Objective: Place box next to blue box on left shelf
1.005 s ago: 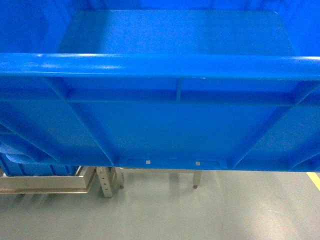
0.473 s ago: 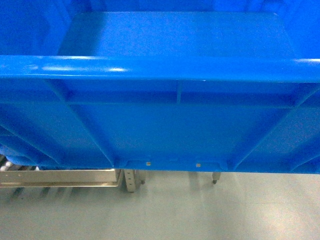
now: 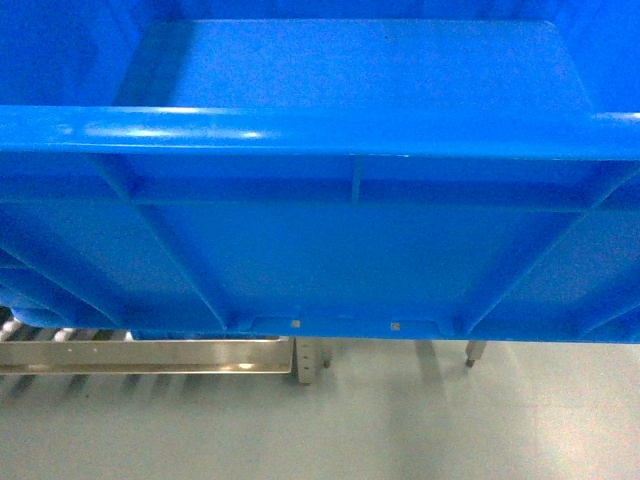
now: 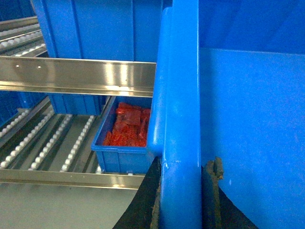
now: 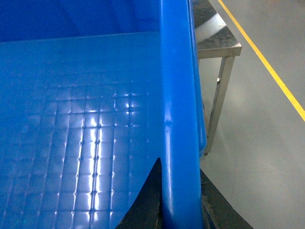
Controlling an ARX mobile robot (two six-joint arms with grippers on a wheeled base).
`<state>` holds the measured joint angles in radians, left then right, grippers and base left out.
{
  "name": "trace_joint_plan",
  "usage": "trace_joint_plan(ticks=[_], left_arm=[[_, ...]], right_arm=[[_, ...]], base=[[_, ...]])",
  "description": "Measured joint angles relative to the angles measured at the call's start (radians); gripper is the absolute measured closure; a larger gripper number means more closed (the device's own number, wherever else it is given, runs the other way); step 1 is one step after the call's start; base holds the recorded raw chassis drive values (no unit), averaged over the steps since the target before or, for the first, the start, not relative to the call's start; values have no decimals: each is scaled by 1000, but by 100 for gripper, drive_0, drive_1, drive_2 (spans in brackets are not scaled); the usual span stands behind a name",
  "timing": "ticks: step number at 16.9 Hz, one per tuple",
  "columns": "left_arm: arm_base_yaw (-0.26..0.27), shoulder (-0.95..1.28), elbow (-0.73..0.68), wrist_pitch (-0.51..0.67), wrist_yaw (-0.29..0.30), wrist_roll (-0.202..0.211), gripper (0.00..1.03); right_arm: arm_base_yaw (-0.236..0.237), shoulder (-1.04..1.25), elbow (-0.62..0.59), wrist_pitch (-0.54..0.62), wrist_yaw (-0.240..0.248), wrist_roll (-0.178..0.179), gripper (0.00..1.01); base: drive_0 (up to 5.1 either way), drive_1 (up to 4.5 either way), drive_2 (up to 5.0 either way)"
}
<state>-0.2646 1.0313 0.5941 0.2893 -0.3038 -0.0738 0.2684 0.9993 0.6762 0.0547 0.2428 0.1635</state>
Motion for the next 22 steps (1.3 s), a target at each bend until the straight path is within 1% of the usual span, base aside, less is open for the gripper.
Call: trace_joint_plan(ticks=[22], left_arm=[[0, 0, 0, -3, 0, 0, 93]], right_arm=[[0, 0, 0, -1, 0, 0, 93]], base=[[-501, 240, 240]])
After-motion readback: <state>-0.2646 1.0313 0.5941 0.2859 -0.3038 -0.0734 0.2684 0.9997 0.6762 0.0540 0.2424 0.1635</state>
